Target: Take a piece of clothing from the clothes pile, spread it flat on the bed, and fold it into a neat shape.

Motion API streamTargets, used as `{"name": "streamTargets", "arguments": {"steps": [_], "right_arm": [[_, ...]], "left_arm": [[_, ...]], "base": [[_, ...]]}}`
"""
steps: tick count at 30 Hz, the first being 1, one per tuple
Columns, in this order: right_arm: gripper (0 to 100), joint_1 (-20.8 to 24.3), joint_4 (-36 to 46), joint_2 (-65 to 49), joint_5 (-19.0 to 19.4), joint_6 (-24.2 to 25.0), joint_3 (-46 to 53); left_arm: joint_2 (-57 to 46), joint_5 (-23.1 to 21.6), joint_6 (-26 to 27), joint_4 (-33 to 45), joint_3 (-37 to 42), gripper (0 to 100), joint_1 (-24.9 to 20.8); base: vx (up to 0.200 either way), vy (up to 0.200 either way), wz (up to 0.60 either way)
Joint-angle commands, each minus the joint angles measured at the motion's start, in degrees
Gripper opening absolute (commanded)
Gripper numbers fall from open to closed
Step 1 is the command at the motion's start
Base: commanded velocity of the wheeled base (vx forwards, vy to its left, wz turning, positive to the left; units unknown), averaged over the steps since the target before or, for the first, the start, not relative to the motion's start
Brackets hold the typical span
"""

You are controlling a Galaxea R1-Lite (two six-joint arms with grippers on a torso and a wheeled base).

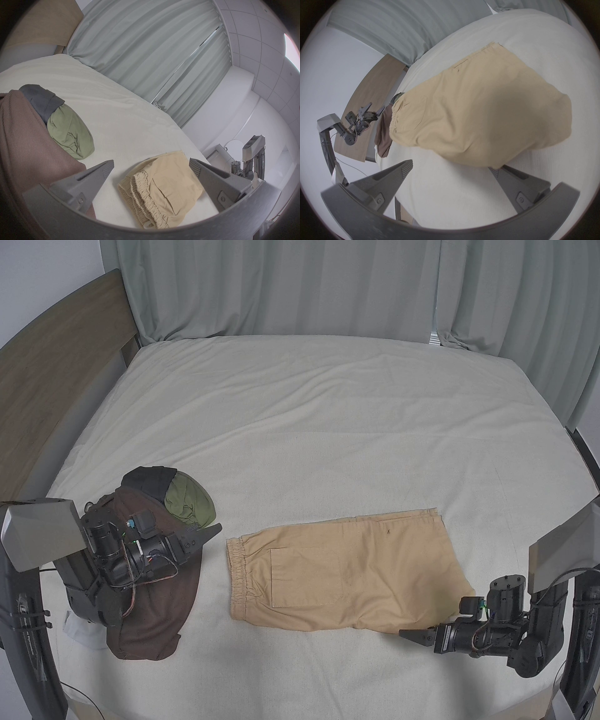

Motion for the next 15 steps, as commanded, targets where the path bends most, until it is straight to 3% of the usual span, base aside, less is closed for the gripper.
{"name": "streamTargets", "arguments": {"steps": [1,15], "right_arm": [[100,2.15,0.1,-4.85,0.78,0.12,3.44],[100,4.35,0.1,-16.27,4.73,0.3,4.94]], "left_arm": [[-0.28,-0.22,0.1,-0.01,-0.08,100,0.19],[-0.19,-0.31,0.19,-0.01,0.36,100,-0.25]], "base": [[0.0,0.0,0.0],[0.0,0.0,0.0]]}}
